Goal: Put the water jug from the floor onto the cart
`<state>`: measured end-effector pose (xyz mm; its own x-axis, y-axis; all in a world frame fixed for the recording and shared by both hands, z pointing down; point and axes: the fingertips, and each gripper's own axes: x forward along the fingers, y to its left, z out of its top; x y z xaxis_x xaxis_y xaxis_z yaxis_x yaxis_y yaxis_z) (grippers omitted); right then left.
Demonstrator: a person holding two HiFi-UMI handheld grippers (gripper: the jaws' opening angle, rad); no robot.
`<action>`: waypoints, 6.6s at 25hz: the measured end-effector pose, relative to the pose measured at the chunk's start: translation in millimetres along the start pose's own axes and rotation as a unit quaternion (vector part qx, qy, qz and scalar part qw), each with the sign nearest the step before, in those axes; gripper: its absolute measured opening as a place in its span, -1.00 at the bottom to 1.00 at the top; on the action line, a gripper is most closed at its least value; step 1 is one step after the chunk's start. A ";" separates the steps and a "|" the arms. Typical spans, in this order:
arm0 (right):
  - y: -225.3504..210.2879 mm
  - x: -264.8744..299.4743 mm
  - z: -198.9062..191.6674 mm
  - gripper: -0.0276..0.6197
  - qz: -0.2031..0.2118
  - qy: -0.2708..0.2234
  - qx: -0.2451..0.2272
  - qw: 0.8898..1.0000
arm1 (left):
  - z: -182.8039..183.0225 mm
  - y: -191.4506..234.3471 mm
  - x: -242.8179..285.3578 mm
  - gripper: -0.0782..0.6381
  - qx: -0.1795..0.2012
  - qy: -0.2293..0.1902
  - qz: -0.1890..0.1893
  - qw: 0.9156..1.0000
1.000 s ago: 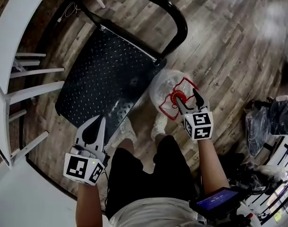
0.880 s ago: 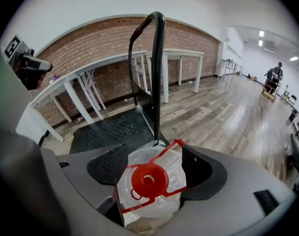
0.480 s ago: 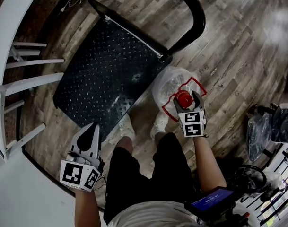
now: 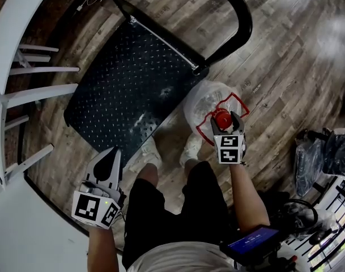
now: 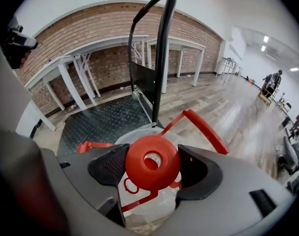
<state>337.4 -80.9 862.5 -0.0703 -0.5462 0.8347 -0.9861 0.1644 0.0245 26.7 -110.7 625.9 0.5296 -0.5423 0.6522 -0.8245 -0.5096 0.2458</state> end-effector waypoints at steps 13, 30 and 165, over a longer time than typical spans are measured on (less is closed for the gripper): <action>17.8 -100.8 46.5 0.05 -0.012 -0.018 -0.006 1.000 | 38.2 11.6 -36.3 -0.78 -0.002 -0.047 -0.011 0.999; 118.7 -247.5 245.9 0.05 0.039 -0.081 -0.069 0.994 | 103.7 125.6 -166.6 -0.78 -0.032 -0.165 0.025 0.985; 201.1 -551.5 293.2 -0.91 0.099 -0.425 -0.081 0.896 | 148.3 -32.8 -368.9 -0.78 0.071 -0.342 0.024 0.937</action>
<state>133.8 12.6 245.8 -0.3982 -0.9104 0.1124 -0.9118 0.4063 0.0600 -112.1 7.0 270.9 0.5370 -0.8428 0.0366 -0.8412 -0.5318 0.0980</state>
